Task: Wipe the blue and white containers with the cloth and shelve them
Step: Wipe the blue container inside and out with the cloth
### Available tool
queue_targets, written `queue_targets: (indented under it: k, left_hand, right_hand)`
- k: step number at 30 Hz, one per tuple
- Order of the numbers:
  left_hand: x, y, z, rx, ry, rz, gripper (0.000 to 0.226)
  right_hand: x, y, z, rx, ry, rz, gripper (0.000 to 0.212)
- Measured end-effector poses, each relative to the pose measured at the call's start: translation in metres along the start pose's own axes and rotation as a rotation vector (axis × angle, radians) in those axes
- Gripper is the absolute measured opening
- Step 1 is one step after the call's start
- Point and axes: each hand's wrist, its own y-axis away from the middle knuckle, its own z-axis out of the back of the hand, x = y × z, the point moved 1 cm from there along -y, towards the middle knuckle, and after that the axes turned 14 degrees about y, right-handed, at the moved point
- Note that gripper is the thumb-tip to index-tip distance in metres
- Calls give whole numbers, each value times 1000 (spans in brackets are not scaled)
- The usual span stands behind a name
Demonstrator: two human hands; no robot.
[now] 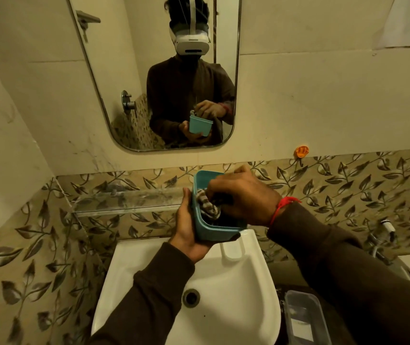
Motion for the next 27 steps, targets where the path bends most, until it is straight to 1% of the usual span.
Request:
queue_targets:
  k: [1,3,5,7,9,11,14,15,17,19,20,21,23,24,25,27]
  left_hand:
    - [4,-1,-2,0,-22,21,76]
    - [10,-4,-3,13,-58,29,75]
    - [8,-10,-1,17,-101,-9,72]
    - [0,-15,0,-1,-157,-54,70]
    - [-5,-18,3,-37,-238,-86,69]
    - [-7,-19,7,-65,-285,-125,66]
    - [-6,-19,13,-94,-285,-168,71]
    - [-7,-18,15,-98,-273,-178,70]
    - [-6,-17,22,-94,-237,-177,70]
    - [-4,-15,25,-61,-190,-154,74]
    - [-1,-14,25,-36,-159,-143,73]
    - [2,-13,22,-12,-128,-130,72]
    - [10,-12,14,12,-96,-112,70]
    - [14,-13,9,15,-89,-112,68]
    - [15,-14,6,20,-83,-120,66]
    - [10,-16,6,34,-77,-153,63]
  right_hand:
    - [-3,-3,1,-72,157,26,22]
    - [-9,-7,2,-130,390,39,30]
    - [-13,-8,-2,-106,503,2,40]
    - [-15,-8,-6,-45,518,-82,48]
    - [-15,-6,-8,24,493,-149,52]
    - [-11,-2,-13,113,473,-170,55]
    - [4,8,-24,239,412,-111,49]
    - [11,13,-26,270,345,-78,45]
    - [19,20,-26,308,128,-38,35]
    - [14,20,-22,349,-134,-106,25]
    - [10,18,-20,316,-218,-189,21]
    - [5,15,-19,245,-233,-293,18]
    - [1,7,-18,75,-81,-479,19]
    - [0,2,-18,13,31,-534,21]
    - [2,-3,-19,-27,126,-549,24]
    - [10,-10,-24,-36,193,-488,30]
